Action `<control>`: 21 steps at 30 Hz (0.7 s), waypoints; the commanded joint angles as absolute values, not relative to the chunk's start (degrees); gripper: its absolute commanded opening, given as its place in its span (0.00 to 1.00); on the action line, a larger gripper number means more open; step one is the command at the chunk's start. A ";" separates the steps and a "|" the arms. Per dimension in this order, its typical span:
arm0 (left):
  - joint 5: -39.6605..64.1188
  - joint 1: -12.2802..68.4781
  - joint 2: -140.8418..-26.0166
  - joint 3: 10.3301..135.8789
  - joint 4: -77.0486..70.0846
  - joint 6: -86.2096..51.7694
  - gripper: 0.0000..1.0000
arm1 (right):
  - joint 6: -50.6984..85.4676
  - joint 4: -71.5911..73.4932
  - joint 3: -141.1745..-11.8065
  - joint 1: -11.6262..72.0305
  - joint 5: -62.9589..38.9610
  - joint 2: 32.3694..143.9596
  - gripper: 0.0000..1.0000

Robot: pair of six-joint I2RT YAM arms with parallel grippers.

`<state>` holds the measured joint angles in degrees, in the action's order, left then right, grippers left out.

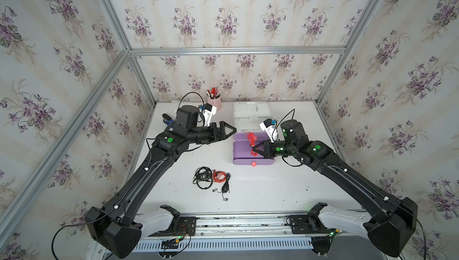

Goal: Place the wired earphones into the drawer by color
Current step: Pick up the wired earphones from the center of the board, then place the wired earphones in the drawer.

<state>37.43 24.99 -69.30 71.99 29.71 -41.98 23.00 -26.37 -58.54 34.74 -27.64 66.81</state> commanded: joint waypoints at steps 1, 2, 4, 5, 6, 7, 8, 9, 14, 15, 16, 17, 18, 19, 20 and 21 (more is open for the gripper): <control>36.97 24.93 -68.81 71.57 29.25 -41.20 0.95 | 23.84 -25.89 -57.36 33.88 -26.71 66.49 0.00; 36.89 24.96 -68.62 71.43 29.31 -41.08 0.95 | 24.05 -25.60 -57.10 33.75 -26.72 66.55 0.00; 36.50 24.96 -68.16 71.08 29.43 -40.96 0.95 | 24.45 -24.84 -56.32 33.59 -26.65 66.53 0.00; 36.32 24.93 -68.05 70.97 29.51 -40.96 0.95 | 24.73 -24.62 -55.95 33.51 -26.63 66.62 0.00; 36.14 24.93 -67.94 70.79 29.62 -40.87 0.95 | 24.95 -24.04 -55.40 33.32 -26.71 66.67 0.00; 36.02 24.93 -67.85 70.70 29.78 -40.72 0.95 | 25.05 -23.78 -54.98 33.09 -26.90 66.77 0.00; 36.03 24.91 -67.81 70.66 29.88 -40.62 0.95 | 25.08 -23.65 -54.68 32.91 -26.92 67.03 0.00; 36.04 24.90 -67.85 70.62 30.02 -40.60 0.95 | 25.07 -23.57 -54.32 32.70 -26.97 67.22 0.00; 35.20 24.72 -67.52 70.31 30.71 -39.96 0.95 | 25.31 -22.78 -52.62 31.64 -26.74 67.24 0.00; 35.07 24.71 -67.37 70.16 30.69 -39.90 0.95 | 25.40 -22.61 -52.35 31.64 -26.72 67.15 0.00; 34.98 24.64 -67.32 69.97 30.69 -39.97 0.95 | 25.40 -22.46 -52.06 31.60 -26.72 67.15 0.00; 34.86 24.59 -67.24 69.81 30.67 -39.95 0.95 | 25.40 -22.33 -51.77 29.67 -26.72 67.15 0.00; 34.87 24.50 -67.21 69.75 30.65 -39.97 0.95 | 25.48 -22.24 -51.67 29.12 -26.72 67.15 0.00; 34.89 24.46 -67.16 69.54 30.65 -39.97 0.95 | 25.46 -22.16 -51.53 28.81 -26.72 67.23 0.00; 34.83 24.35 -67.15 69.44 30.62 -40.02 0.95 | 25.49 -22.18 -51.44 28.53 -26.64 67.24 0.00; 34.88 24.30 -67.08 69.40 30.72 -40.07 0.95 | 25.65 -22.13 -51.33 28.28 -26.65 67.12 0.00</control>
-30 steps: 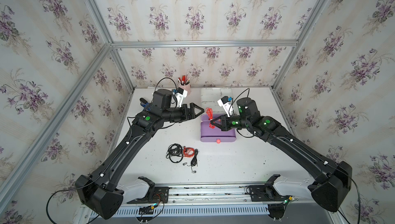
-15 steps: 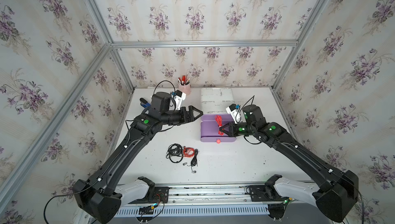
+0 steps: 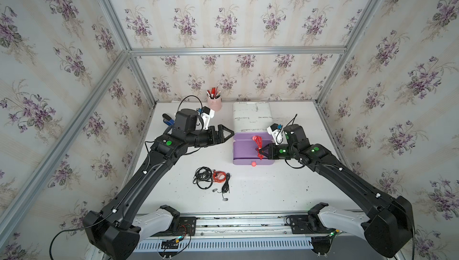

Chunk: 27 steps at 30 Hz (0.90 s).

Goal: Place the wired earphones into the drawer by color
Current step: Place the wired earphones in the drawer.

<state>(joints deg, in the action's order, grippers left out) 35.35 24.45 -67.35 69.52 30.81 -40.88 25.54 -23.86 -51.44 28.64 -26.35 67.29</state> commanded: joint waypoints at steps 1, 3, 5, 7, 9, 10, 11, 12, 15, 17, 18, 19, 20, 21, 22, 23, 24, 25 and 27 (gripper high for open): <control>34.89 24.19 -67.04 69.19 30.65 -40.04 0.95 | 25.83 -21.91 -51.33 27.94 -26.95 67.00 0.00; 34.78 24.13 -66.81 69.06 30.76 -40.05 0.95 | 26.21 -21.50 -51.55 27.56 -27.50 66.50 0.00; 34.76 24.02 -66.58 68.85 30.73 -39.99 0.95 | 26.45 -21.27 -51.83 27.27 -28.14 65.93 0.00; 34.80 23.91 -66.52 68.73 30.83 -40.04 0.95 | 26.49 -21.43 -52.24 27.08 -28.67 65.61 0.00; 34.80 23.90 -66.51 68.63 30.69 -40.06 0.95 | 26.24 -21.73 -52.46 26.89 -28.63 65.63 0.00; 34.87 23.83 -66.53 68.56 30.72 -40.08 0.95 | 26.02 -21.95 -52.55 26.61 -28.74 65.71 0.00; 34.88 23.78 -66.51 68.55 30.67 -40.07 0.95 | 25.85 -22.10 -52.56 26.46 -28.74 65.74 0.00; 34.88 23.74 -66.49 68.60 30.66 -40.04 0.95 | 25.74 -22.00 -52.48 26.30 -28.78 65.74 0.00; 34.77 23.71 -66.31 68.47 30.64 -39.95 0.95 | 25.60 -21.87 -52.39 25.88 -29.09 66.05 0.00; 34.67 23.66 -66.36 68.31 30.67 -39.90 0.95 | 25.41 -21.61 -52.30 25.68 -29.26 66.46 0.00; 34.62 23.63 -66.36 68.08 30.61 -39.95 0.95 | 25.25 -21.56 -52.21 25.60 -29.27 66.74 0.00; 34.57 23.60 -66.36 67.99 30.58 -39.97 0.95 | 25.00 -21.36 -51.99 25.57 -29.32 67.00 0.00; 34.52 23.52 -66.33 67.86 30.58 -40.03 0.95 | 24.78 -21.09 -51.74 25.42 -29.27 67.27 0.00; 34.55 23.53 -66.25 67.77 30.45 -40.03 0.95 | 24.65 -20.92 -51.60 25.38 -29.19 67.55 0.00; 34.51 23.55 -66.27 67.68 30.44 -40.01 0.95 | 24.45 -20.83 -51.52 25.17 -29.14 67.84 0.00; 34.52 23.45 -66.18 67.51 30.37 -40.00 0.95 | 24.28 -20.63 -51.37 25.13 -29.09 68.15 0.00; 34.41 23.46 -66.14 67.42 30.46 -40.02 0.95 | 24.21 -20.31 -51.13 25.13 -29.03 68.28 0.00; 34.28 23.38 -66.02 67.33 30.48 -39.99 0.95 | 24.08 -19.84 -50.84 25.13 -29.00 68.33 0.00; 34.01 23.21 -65.85 67.06 30.51 -39.90 0.95 | 23.95 -19.37 -50.24 24.99 -28.27 68.53 0.00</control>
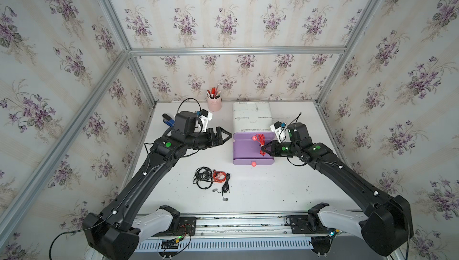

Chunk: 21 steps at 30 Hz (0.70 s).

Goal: Place the wired earphones into the drawer by color
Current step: Place the wired earphones in the drawer.

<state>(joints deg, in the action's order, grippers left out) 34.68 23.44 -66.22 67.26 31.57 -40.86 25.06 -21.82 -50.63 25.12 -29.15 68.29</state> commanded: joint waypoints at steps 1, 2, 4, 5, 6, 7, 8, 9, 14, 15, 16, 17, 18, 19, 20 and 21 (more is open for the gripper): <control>33.93 23.09 -65.83 66.95 30.45 -39.90 0.95 | 23.91 -19.17 -49.90 25.03 -28.21 68.68 0.00; 33.95 23.08 -65.83 66.74 30.50 -39.90 0.95 | 23.91 -18.90 -49.47 24.99 -28.19 68.70 0.00; 34.01 22.99 -65.83 66.58 30.54 -39.90 0.95 | 23.82 -18.72 -48.84 25.00 -28.09 68.86 0.00; 34.01 22.97 -65.83 66.47 30.50 -39.88 0.95 | 23.69 -18.81 -48.52 25.00 -27.97 68.74 0.00; 33.95 22.96 -65.75 66.29 30.56 -39.84 0.95 | 23.51 -18.83 -48.19 24.96 -27.66 68.49 0.00; 33.93 23.00 -65.68 66.16 30.48 -39.87 0.95 | 23.39 -18.64 -47.65 25.00 -27.43 68.03 0.00; 33.85 22.94 -65.61 65.96 30.43 -39.97 0.95 | 23.38 -18.34 -47.08 25.01 -27.34 67.41 0.00; 33.84 22.95 -65.57 65.91 30.40 -39.91 0.95 | 23.38 -17.99 -46.50 25.03 -27.33 66.89 0.00; 33.59 22.94 -65.56 65.17 30.14 -40.04 0.95 | 22.59 -18.02 -44.47 25.04 -25.71 65.83 0.00; 33.66 22.97 -65.57 65.04 30.15 -40.13 0.95 | 22.50 -17.84 -44.18 24.98 -25.75 65.83 0.02; 33.58 22.95 -65.54 64.98 30.15 -40.16 0.95 | 22.59 -17.49 -43.85 25.01 -25.77 65.92 0.03; 33.52 22.93 -65.57 64.88 30.15 -40.12 0.95 | 22.57 -17.31 -43.53 24.97 -25.71 66.07 0.04; 33.55 22.92 -65.56 64.82 30.14 -40.15 0.95 | 22.58 -17.22 -43.44 24.97 -25.54 66.17 0.04; 33.49 22.92 -65.49 64.76 30.10 -40.17 0.95 | 22.59 -17.30 -43.42 25.02 -25.19 66.49 0.04; 33.44 22.89 -65.49 64.69 30.23 -40.16 0.95 | 22.59 -17.37 -43.55 25.05 -24.97 66.77 0.04; 33.40 22.85 -65.48 64.61 30.24 -40.13 0.95 | 22.59 -17.32 -43.57 24.97 -25.00 66.93 0.04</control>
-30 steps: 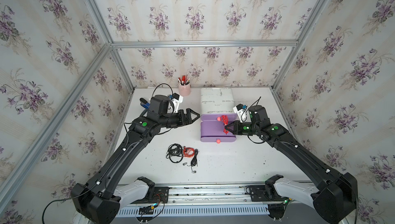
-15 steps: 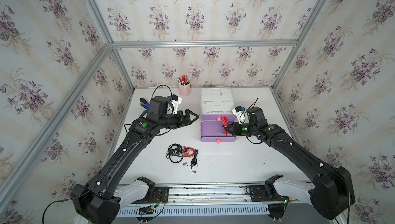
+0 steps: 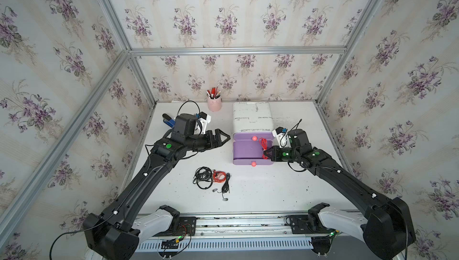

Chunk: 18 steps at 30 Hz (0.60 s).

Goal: Place the wired earphones into the drawer by color
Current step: Place the wired earphones in the drawer.

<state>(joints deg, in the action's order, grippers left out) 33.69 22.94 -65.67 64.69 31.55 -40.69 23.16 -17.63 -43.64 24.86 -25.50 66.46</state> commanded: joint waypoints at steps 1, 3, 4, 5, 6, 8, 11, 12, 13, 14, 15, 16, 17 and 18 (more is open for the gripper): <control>33.34 22.85 -65.48 64.45 30.23 -40.18 0.95 | 22.74 -16.94 -43.51 25.02 -24.96 67.14 0.05; 33.29 22.88 -65.48 64.25 30.24 -40.08 0.95 | 23.07 -16.85 -43.60 25.05 -24.70 67.61 0.06; 33.26 22.88 -65.48 64.28 30.28 -40.02 0.95 | 23.05 -16.77 -43.59 24.95 -24.76 67.89 0.07; 33.29 22.90 -65.54 64.21 30.34 -40.02 0.95 | 23.10 -16.66 -43.62 24.95 -24.72 68.17 0.09; 33.31 22.88 -65.57 64.17 30.28 -40.01 0.95 | 23.11 -16.83 -43.68 24.96 -24.70 68.37 0.11; 33.39 22.91 -65.57 64.16 30.41 -39.92 0.95 | 22.96 -17.05 -43.73 24.96 -24.52 68.40 0.17; 33.36 22.93 -65.48 63.99 30.32 -39.94 0.95 | 23.03 -17.04 -43.46 24.88 -24.45 67.61 0.25; 33.36 22.92 -65.57 64.02 30.41 -39.91 0.95 | 23.03 -17.15 -43.47 25.03 -24.26 67.44 0.27; 33.36 22.93 -65.64 64.08 30.30 -39.92 0.95 | 22.87 -17.36 -43.64 25.00 -24.17 67.28 0.29; 33.47 22.87 -65.72 64.14 30.32 -39.92 0.95 | 22.77 -17.63 -43.77 24.95 -24.17 67.24 0.30; 33.44 22.88 -65.74 64.16 30.24 -39.96 0.95 | 22.77 -17.69 -43.90 24.92 -24.17 67.15 0.31; 33.53 22.88 -65.83 64.16 30.14 -40.09 0.95 | 22.76 -17.74 -44.03 24.92 -24.18 67.15 0.32; 33.68 22.91 -65.91 64.25 29.99 -40.20 0.95 | 22.76 -17.91 -44.20 24.92 -24.26 67.13 0.34; 33.84 22.86 -65.92 64.35 29.93 -40.25 0.95 | 22.68 -18.18 -44.33 24.99 -24.26 66.98 0.35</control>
